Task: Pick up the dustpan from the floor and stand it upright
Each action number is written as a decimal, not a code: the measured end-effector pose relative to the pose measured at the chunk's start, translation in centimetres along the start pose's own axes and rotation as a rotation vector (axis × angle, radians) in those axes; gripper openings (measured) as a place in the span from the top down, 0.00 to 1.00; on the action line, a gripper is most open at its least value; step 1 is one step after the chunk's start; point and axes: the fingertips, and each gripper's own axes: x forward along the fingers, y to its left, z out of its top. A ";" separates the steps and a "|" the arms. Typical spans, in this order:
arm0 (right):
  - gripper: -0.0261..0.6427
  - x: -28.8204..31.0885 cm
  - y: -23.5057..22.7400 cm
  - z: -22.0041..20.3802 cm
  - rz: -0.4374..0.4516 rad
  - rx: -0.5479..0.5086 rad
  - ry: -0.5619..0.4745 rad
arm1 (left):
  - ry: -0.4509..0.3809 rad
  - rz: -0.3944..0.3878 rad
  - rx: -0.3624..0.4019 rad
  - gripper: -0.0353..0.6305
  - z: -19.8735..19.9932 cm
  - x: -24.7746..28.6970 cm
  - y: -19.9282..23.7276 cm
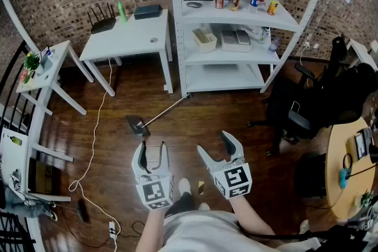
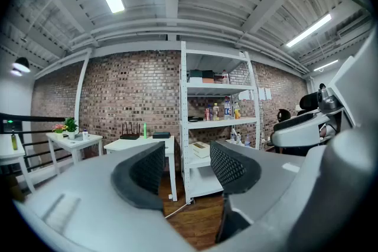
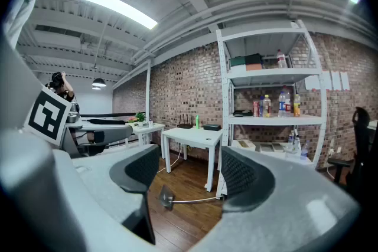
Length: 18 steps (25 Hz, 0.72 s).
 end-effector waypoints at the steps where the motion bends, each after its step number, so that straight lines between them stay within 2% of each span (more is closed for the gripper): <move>1: 0.49 1.1 0.6 0.2 0.011 -0.002 0.002 | 0.002 0.004 -0.006 0.57 -0.1 0.6 1.0; 6: 0.49 6.0 2.3 1.0 0.043 -0.006 0.019 | 0.005 0.018 -0.026 0.57 -0.1 3.6 5.2; 10: 0.49 8.6 2.5 1.1 0.033 -0.007 0.041 | -0.009 0.011 -0.018 0.57 1.1 5.5 7.4; 15: 0.49 11.3 3.1 -0.2 0.041 -0.013 0.097 | -0.010 -0.010 -0.114 0.57 -0.5 7.9 9.6; 18: 0.49 13.0 2.6 -0.8 0.060 -0.007 0.110 | 0.002 -0.006 -0.108 0.57 -1.3 9.1 9.8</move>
